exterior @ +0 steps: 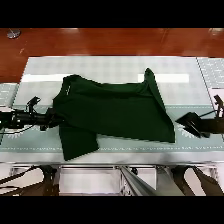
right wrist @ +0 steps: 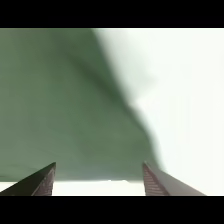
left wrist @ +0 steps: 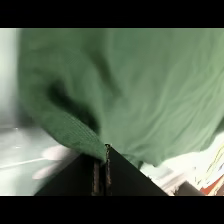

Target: Fold the shirts.

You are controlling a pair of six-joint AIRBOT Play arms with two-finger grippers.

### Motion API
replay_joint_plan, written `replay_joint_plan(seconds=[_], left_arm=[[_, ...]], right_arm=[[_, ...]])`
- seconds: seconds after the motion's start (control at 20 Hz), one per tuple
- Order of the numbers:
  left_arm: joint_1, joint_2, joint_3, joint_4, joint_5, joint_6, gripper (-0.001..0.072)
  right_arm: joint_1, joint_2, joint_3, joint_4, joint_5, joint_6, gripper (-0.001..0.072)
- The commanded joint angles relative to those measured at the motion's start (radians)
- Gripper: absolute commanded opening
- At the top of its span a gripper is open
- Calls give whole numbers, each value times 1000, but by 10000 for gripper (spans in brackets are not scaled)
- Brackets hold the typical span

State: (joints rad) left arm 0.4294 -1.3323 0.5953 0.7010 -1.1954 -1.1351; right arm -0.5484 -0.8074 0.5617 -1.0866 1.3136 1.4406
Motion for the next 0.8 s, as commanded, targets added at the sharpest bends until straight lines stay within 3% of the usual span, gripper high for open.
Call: replay_joint_plan(seconds=[0.0, 0.3, 0.55, 0.75], left_arm=[[-12, 0, -1, -29, -10, 50, 26], [-13, 0, -1, -29, -8, 50, 26], [-13, 0, -1, -29, -8, 50, 27], [-13, 0, -1, -29, 0, 50, 26]], right_arm=[[-54, -5, -14, -292, 104, 118, 618], [12, -119, -101, -141, 153, 43, 618], [54, -218, -101, -6, -34, 40, 618], [54, -275, -99, 100, -84, 18, 617]])
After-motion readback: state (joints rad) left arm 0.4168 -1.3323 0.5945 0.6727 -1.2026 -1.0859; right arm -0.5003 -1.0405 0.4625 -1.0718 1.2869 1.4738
